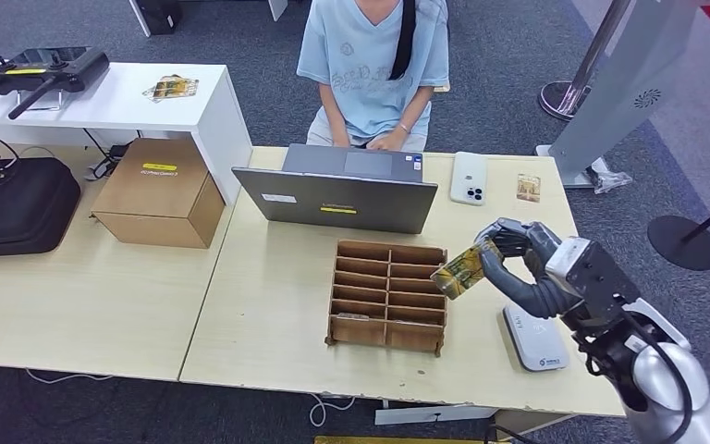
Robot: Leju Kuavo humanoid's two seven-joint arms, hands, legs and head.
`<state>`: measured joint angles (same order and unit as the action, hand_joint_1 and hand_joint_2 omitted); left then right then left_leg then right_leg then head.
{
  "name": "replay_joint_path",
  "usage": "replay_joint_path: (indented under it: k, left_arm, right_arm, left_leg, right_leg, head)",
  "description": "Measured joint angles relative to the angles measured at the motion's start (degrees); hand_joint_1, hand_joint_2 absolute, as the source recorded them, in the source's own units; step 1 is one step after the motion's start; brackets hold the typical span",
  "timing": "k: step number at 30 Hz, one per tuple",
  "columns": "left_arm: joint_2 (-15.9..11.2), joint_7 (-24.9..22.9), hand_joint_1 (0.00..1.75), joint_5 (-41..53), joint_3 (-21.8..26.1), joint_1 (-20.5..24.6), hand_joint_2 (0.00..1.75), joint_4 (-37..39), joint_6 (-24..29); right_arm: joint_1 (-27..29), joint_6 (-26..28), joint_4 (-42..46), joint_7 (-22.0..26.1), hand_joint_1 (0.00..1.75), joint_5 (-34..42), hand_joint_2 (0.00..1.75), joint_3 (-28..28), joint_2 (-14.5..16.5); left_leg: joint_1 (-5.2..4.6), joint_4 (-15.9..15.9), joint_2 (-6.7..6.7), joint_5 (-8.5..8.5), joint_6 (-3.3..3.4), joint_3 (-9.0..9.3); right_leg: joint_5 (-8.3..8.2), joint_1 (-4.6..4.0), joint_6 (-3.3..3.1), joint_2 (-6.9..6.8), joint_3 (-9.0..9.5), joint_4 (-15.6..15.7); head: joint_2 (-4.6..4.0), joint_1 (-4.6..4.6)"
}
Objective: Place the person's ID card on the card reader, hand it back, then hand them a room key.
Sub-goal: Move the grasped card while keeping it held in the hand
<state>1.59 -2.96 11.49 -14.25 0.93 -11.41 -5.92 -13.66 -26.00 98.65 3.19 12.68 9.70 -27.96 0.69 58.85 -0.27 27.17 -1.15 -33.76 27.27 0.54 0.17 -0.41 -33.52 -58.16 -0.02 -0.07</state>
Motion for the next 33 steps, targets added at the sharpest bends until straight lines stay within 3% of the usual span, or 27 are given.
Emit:
replay_joint_path:
  k: [14,33]
  left_arm:
    - [0.2,-0.5,0.0,-1.2,0.3,-0.3,0.0,0.0,0.1]
    - [0.7,-1.3,0.0,-1.7,0.5,-0.5,0.0,0.0,0.3]
  right_arm:
    - [12.1,4.1,-4.7,-3.6,1.75,3.8,1.75,-5.9,0.0]
    - [9.2,10.2,-21.8,-4.8,1.75,-0.4,1.75,-10.1,1.5]
  left_leg:
    - [-0.04,0.0,0.01,0.09,0.13,-0.03]
    - [-0.05,0.0,0.0,0.09,0.13,-0.03]
  right_leg:
    - [0.04,0.0,0.07,-0.01,0.01,0.0]
    - [0.04,0.01,0.07,-0.02,0.01,0.0]
  head:
    - [0.0,0.0]
    - [0.0,-0.01]
